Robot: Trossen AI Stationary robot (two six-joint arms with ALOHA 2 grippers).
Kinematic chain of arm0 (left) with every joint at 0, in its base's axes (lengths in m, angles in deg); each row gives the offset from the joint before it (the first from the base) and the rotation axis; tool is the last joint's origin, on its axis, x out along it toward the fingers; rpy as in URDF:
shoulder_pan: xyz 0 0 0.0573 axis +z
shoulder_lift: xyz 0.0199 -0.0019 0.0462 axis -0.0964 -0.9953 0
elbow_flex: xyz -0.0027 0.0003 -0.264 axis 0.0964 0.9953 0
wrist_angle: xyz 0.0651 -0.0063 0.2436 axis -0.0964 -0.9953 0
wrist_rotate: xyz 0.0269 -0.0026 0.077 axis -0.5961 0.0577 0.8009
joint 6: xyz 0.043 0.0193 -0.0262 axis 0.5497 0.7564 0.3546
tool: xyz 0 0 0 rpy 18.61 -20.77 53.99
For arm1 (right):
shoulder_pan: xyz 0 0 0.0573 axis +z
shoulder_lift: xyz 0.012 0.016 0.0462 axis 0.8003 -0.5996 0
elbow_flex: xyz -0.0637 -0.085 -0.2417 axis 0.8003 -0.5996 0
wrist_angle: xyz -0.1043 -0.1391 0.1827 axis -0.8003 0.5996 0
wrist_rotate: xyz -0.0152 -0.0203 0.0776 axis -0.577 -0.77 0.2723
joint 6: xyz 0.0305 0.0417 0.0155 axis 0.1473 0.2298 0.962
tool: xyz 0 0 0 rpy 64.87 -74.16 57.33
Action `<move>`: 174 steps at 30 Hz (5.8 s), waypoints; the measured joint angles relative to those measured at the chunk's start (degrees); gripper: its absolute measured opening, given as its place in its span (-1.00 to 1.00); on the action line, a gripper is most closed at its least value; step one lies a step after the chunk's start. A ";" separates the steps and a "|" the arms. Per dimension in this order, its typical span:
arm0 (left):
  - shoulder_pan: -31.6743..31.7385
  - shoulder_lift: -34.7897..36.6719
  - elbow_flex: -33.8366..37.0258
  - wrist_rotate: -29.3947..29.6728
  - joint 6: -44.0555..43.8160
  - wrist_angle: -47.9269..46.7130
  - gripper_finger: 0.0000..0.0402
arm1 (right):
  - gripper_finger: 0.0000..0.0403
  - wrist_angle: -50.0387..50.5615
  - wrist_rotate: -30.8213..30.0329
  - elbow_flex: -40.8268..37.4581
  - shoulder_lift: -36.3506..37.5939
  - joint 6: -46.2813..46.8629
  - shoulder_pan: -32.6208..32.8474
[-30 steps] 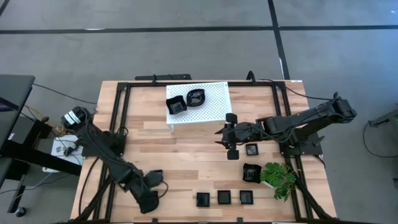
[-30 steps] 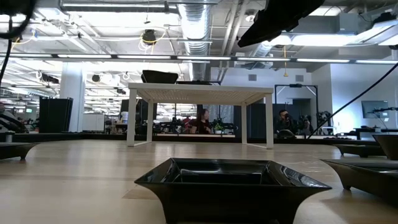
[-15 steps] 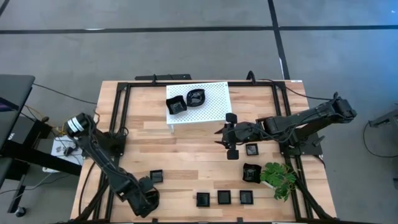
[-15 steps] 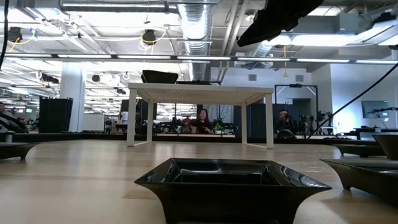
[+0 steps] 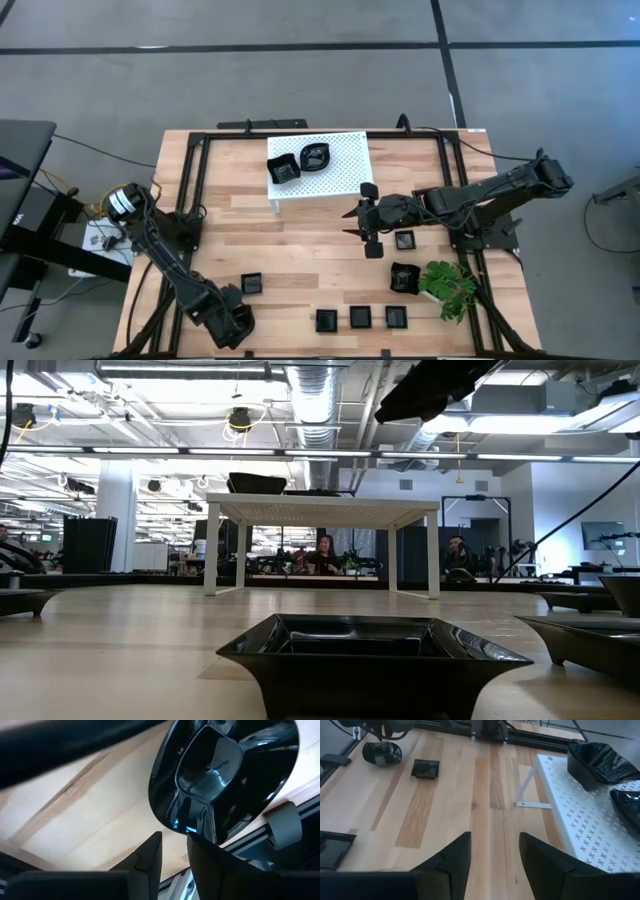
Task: Pick & Place Mini shaped plates
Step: Stack the black leaf shaped plate on top of the black leaf shaped plate on the shelf
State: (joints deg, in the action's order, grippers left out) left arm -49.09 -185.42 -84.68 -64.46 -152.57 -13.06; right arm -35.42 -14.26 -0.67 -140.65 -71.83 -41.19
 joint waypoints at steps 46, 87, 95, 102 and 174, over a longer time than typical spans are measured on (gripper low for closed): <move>-1.51 -0.10 5.90 12.68 1.96 4.11 -0.58 | -0.20 -3.28 0.07 -0.02 0.00 -3.15 -0.07; 36.90 16.41 6.01 12.43 43.43 8.30 -0.96 | -0.44 -27.30 10.10 9.71 -31.50 -43.71 6.97; 37.12 16.41 6.01 10.88 47.08 8.66 -0.96 | -0.31 -14.95 8.66 16.89 -34.75 -44.15 7.04; 37.11 16.39 6.01 10.88 47.18 10.72 -0.95 | -0.37 -15.20 8.36 16.94 -34.75 -44.13 5.96; 24.25 16.52 5.97 51.91 71.14 24.92 -0.95 | -0.99 4.98 8.61 16.92 -16.53 -53.68 -26.56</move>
State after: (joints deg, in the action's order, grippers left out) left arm -24.84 -168.90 -78.71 -12.55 -81.43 11.86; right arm -30.43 -5.65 16.25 -157.18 -125.51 -67.75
